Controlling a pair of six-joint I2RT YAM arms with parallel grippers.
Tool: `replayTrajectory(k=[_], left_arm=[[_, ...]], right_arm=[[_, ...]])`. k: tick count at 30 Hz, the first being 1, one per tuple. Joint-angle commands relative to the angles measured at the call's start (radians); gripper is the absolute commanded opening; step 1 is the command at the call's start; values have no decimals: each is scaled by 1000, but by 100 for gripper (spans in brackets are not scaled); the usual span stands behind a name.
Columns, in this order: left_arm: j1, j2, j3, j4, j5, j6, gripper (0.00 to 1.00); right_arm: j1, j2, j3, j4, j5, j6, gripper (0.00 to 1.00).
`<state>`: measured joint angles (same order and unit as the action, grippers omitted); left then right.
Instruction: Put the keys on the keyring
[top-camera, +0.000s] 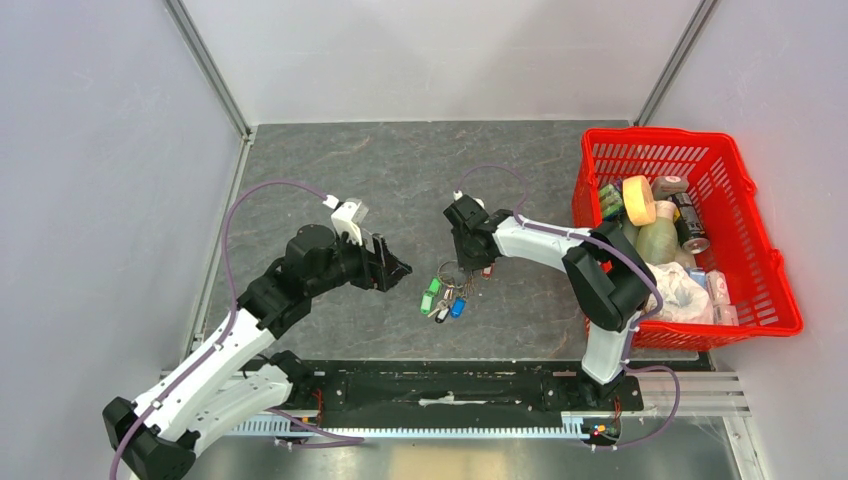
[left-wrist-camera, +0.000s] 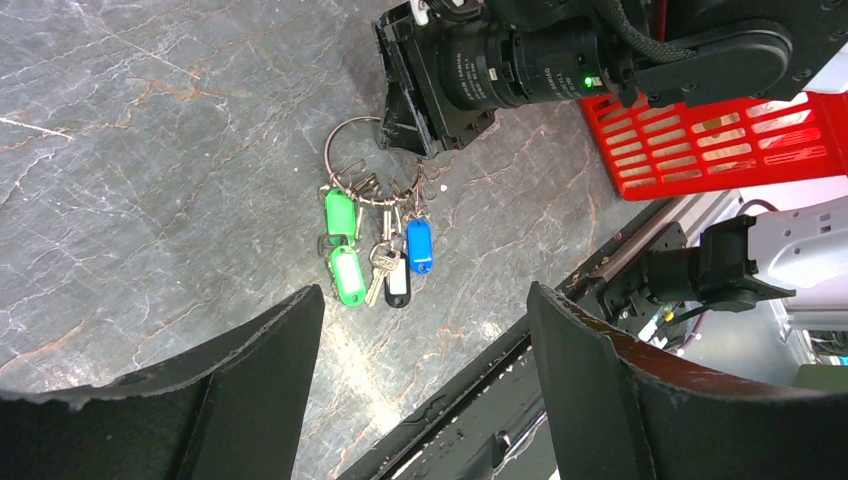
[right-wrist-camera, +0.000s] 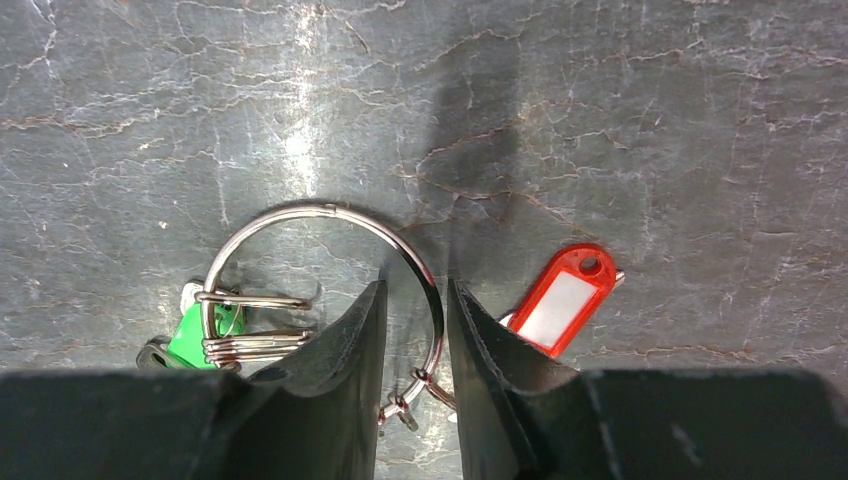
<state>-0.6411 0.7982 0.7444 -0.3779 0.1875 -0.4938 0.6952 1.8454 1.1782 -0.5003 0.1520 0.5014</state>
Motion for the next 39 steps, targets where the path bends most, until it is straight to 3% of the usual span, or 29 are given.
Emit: replayTrajectory(k=[1, 5, 9, 10, 16, 29, 39], left_arm=[[-2, -32, 0, 33, 1, -8, 81], [-2, -40, 0, 30, 10, -14, 81], [-2, -61, -8, 22, 10, -20, 81], [-2, -70, -10, 19, 11, -23, 81], [-2, -102, -10, 7, 10, -31, 81], [-2, -125, -22, 29, 34, -57, 80], [-2, -144, -22, 38, 49, -65, 80]], right_arm=[[-5, -18, -21, 20, -3, 13, 34], [-5, -14, -24, 16, -12, 19, 26], [-5, -32, -17, 5, -7, 23, 2], [-5, -38, -14, 1, 0, 21, 0], [-1, -121, -27, -9, 9, 14, 0], [4, -466, -93, -8, -57, 68, 0], [4, -582, -123, 37, -122, 125, 0]])
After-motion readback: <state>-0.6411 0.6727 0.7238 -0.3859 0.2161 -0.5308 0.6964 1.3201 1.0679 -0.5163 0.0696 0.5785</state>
